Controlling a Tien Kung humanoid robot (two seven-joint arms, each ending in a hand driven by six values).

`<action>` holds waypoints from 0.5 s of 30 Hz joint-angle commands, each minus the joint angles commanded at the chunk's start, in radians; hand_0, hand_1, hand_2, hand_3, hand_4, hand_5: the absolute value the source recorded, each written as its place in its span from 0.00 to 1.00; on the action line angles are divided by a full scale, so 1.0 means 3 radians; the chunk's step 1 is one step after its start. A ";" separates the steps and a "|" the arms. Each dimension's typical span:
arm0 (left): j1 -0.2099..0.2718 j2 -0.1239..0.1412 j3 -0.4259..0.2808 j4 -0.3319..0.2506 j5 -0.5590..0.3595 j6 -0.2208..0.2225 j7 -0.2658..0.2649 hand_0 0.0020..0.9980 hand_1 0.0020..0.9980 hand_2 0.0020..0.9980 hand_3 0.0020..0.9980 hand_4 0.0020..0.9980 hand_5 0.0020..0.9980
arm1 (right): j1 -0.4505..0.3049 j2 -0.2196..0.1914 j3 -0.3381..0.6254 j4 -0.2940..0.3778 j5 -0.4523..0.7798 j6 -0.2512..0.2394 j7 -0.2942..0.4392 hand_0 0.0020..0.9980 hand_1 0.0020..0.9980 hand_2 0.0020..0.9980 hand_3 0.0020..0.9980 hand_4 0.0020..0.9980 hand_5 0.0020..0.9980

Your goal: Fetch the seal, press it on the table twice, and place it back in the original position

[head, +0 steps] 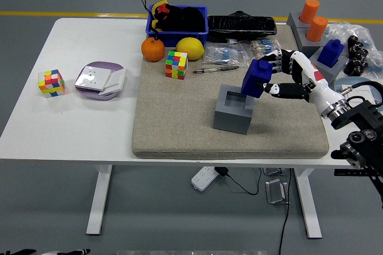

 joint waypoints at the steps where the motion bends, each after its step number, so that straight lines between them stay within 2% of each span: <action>1: 0.0000 0.0001 0.0002 0.0000 -0.0002 0.0000 0.0000 0.82 0.82 0.79 0.84 0.81 0.40 | 0.0019 0.0009 -0.0033 -0.0013 0.0005 0.0002 0.0001 0.49 0.35 0.36 0.36 0.65 0.00; 7: 0.0002 -0.0001 0.0005 -0.0001 -0.0002 -0.0001 0.0001 0.82 0.82 0.79 0.84 0.81 0.40 | 0.0156 0.0118 -0.0241 -0.0173 0.0047 0.0001 0.0023 0.49 0.35 0.36 0.36 0.65 0.00; 15: -0.0001 0.0000 0.0036 0.0000 -0.0016 -0.0001 0.0004 0.82 0.82 0.79 0.84 0.80 0.40 | 0.0255 0.0206 -0.0340 -0.0348 0.0052 -0.0005 0.0051 0.49 0.35 0.36 0.36 0.65 0.00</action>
